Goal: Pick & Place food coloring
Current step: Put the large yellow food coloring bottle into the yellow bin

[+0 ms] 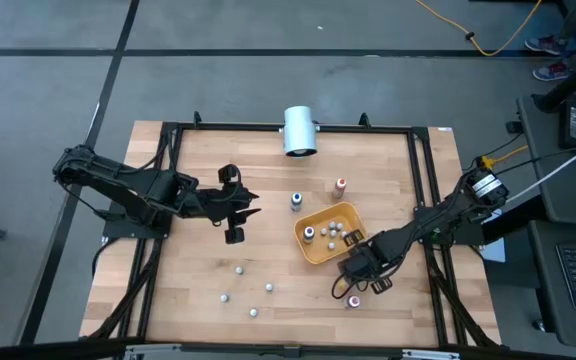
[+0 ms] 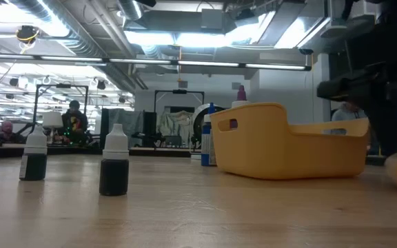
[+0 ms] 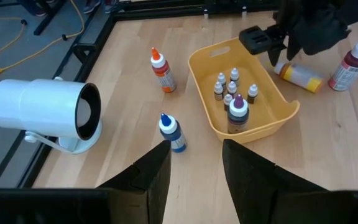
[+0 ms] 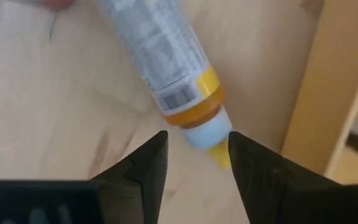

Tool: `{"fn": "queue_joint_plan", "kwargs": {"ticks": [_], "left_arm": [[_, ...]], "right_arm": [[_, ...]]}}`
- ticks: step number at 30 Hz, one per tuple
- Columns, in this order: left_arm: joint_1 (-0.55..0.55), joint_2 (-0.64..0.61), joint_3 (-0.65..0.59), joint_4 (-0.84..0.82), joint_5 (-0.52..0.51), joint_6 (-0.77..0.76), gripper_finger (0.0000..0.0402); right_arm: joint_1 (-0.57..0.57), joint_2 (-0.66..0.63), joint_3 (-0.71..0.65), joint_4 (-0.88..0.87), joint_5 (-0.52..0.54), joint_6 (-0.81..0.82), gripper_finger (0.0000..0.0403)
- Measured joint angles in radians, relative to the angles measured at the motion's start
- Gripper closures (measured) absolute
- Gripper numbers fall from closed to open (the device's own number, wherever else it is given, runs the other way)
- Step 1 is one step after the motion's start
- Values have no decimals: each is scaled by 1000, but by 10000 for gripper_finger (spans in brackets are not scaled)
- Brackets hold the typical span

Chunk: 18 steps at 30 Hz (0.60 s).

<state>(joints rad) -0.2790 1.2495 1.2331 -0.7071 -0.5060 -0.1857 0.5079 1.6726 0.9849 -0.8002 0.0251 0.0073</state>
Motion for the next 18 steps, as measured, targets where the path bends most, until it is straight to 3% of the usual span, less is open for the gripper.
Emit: {"fn": "queue_joint_plan", "kwargs": {"ticks": [9,18], "left_arm": [[0,0,0,0,0,-11,261],[9,0,0,0,1,-14,261]], "right_arm": [[-1,0,-78,64,22,-21,232],[-1,0,-64,123,18,-40,246]]}}
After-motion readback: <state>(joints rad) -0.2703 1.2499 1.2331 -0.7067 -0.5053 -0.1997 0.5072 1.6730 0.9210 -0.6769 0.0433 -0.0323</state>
